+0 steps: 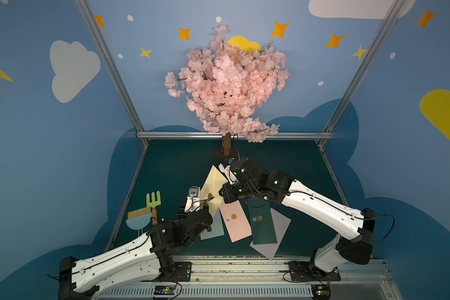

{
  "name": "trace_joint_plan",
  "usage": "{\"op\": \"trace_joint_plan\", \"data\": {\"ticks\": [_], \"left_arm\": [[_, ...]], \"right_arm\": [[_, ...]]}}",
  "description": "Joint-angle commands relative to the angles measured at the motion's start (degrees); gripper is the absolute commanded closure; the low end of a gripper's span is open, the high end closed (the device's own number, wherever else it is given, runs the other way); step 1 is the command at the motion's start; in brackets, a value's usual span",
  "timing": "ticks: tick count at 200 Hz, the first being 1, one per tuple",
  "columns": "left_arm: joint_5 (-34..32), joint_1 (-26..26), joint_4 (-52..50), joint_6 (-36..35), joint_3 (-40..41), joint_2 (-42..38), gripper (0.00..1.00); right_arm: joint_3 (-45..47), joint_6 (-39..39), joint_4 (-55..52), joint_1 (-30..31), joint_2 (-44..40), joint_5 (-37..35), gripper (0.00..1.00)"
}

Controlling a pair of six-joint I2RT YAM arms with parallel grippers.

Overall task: Open the envelope
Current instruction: Open the envelope flap on the envelope.

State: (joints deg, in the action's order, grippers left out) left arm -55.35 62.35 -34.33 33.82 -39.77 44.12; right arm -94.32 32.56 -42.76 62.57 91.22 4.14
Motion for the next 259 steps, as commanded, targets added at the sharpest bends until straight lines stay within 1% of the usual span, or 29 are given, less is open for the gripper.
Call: {"op": "trace_joint_plan", "data": {"ticks": [1, 155, 259], "left_arm": [[-2.9, -0.5, -0.2, -0.3, -1.6, -1.3, 0.34], [-3.5, -2.6, -3.3, -0.2, -1.1, -5.9, 0.34], [-2.9, -4.4, -3.8, -0.5, -1.0, -7.1, 0.34]], "right_arm": [[-0.9, -0.7, -3.9, 0.7, 0.9, 1.5, 1.0], [-1.0, -1.5, -5.1, 2.4, 1.3, 2.3, 1.0], [-0.8, -1.8, -6.1, 3.5, 1.1, 2.3, 1.0]]}}
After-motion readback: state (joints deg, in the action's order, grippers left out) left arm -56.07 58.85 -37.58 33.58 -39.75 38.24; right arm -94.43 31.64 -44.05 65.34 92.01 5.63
